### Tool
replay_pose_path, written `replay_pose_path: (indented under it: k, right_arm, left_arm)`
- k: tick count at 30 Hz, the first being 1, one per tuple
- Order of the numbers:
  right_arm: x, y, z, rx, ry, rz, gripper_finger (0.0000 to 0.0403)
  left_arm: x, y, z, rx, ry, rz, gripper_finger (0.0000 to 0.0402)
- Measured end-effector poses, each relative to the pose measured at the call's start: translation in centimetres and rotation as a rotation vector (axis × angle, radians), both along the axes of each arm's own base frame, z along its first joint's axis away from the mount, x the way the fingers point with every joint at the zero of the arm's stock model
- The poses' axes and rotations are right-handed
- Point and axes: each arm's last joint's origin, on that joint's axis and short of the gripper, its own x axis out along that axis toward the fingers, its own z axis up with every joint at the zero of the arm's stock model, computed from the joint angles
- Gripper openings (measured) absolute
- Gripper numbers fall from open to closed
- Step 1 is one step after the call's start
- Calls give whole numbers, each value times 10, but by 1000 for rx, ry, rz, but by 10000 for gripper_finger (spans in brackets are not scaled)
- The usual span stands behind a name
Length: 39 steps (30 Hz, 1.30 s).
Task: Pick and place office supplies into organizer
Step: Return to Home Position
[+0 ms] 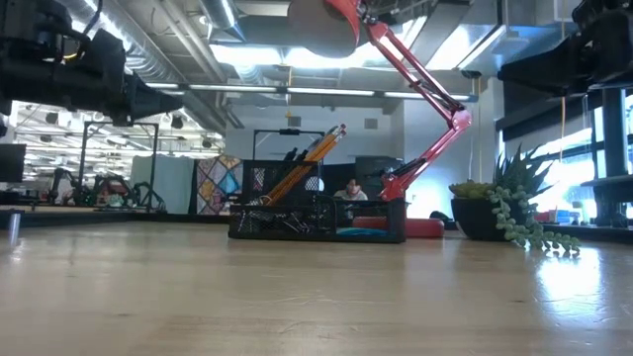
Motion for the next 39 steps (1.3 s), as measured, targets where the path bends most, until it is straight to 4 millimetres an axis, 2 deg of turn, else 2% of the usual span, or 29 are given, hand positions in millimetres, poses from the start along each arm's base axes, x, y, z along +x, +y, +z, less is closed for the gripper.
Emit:
replay_pose_path:
  k: [7, 13, 25, 34, 39]
  right_arm:
    - [0, -7, 4, -107, 4, -78, 128]
    - [0, -14, 3, -109, 14, -123, 128]
    - [0, -22, 3, -119, 6, -31, 128]
    - [-3, -31, 7, -137, -24, -132, 128]
    - [0, -34, 0, -158, -59, -68, 128]
  left_arm:
    - [-1, -1, 2, 18, -14, -12, 4]
    - [-4, -3, 3, 16, -34, -24, 4]
    - [-5, -4, -2, 10, 4, -24, 4]
    - [-5, -4, -3, -11, 13, -24, 6]
    - [-5, -4, -3, -42, -6, -25, 4]
